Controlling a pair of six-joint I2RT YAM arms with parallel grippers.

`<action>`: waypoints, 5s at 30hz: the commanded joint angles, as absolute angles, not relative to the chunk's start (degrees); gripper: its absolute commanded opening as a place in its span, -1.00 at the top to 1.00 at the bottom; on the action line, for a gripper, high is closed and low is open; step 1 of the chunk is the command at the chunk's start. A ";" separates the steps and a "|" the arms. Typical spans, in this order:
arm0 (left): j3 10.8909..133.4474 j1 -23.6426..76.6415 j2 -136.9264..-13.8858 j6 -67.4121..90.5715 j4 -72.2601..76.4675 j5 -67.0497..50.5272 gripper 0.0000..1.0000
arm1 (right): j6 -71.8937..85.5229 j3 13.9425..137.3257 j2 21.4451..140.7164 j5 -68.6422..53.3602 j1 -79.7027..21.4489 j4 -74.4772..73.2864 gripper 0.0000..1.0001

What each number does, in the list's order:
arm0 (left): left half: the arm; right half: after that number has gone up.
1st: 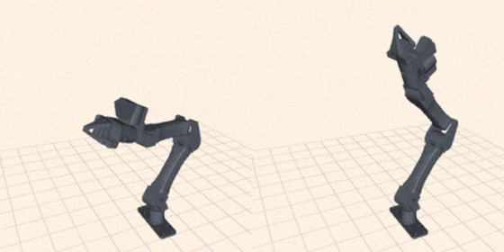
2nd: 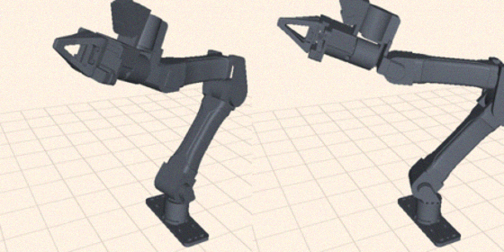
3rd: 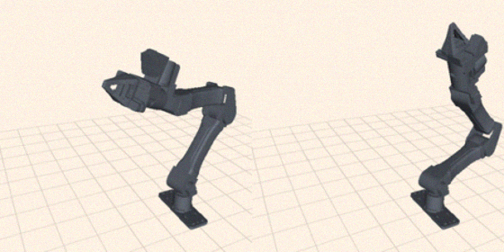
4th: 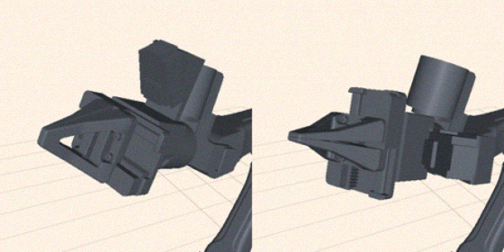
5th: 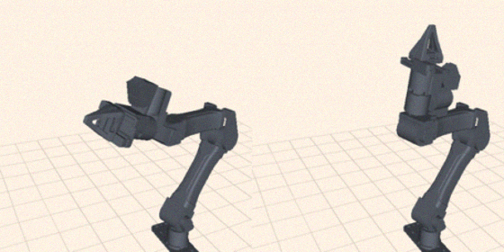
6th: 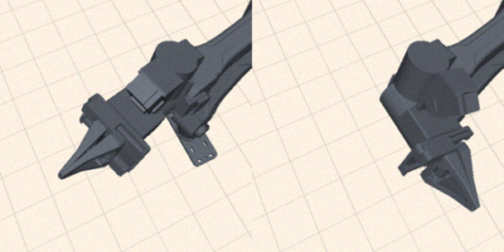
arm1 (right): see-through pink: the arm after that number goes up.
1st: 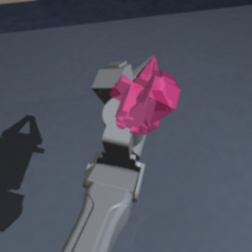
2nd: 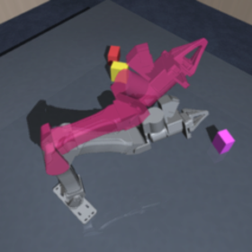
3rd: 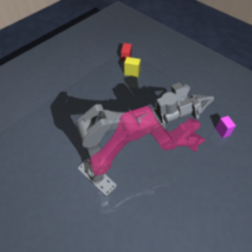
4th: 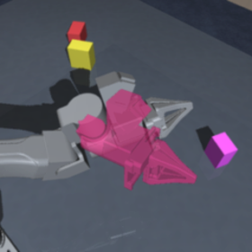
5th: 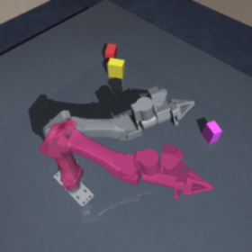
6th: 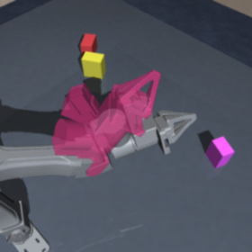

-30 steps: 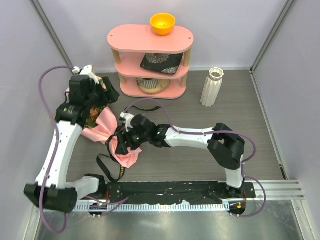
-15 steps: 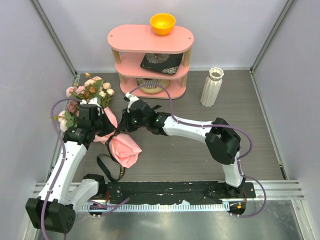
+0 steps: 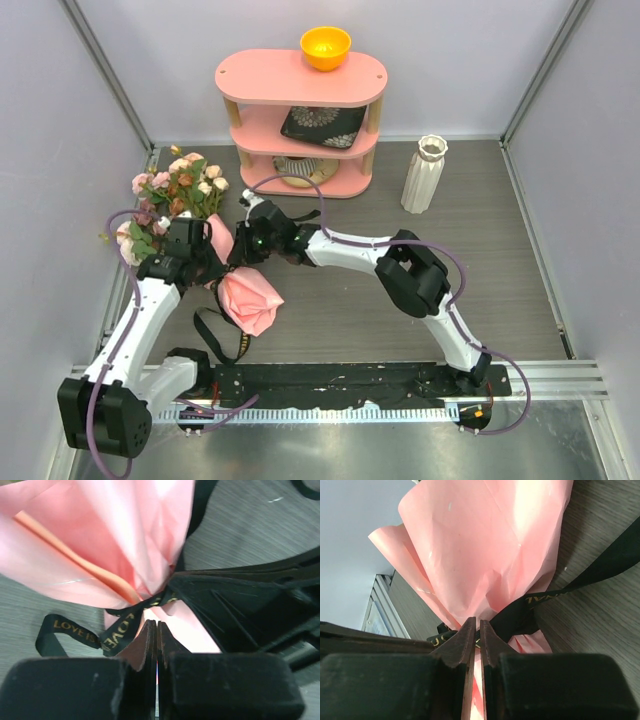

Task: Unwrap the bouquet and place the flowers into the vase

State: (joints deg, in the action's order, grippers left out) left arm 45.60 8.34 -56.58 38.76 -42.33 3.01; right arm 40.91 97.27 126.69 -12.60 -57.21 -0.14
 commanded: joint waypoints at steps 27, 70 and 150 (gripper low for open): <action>42.63 8.09 -59.32 40.07 -37.70 3.77 0.69 | 34.72 90.18 114.35 -9.75 -59.67 -1.32 0.70; 38.94 7.21 -60.38 46.32 -34.10 13.63 1.00 | 54.84 85.61 123.66 -7.29 -60.91 16.34 0.57; 37.88 1.67 -70.40 49.31 -29.18 12.83 1.00 | 44.13 77.61 98.10 -9.15 -62.23 17.67 0.98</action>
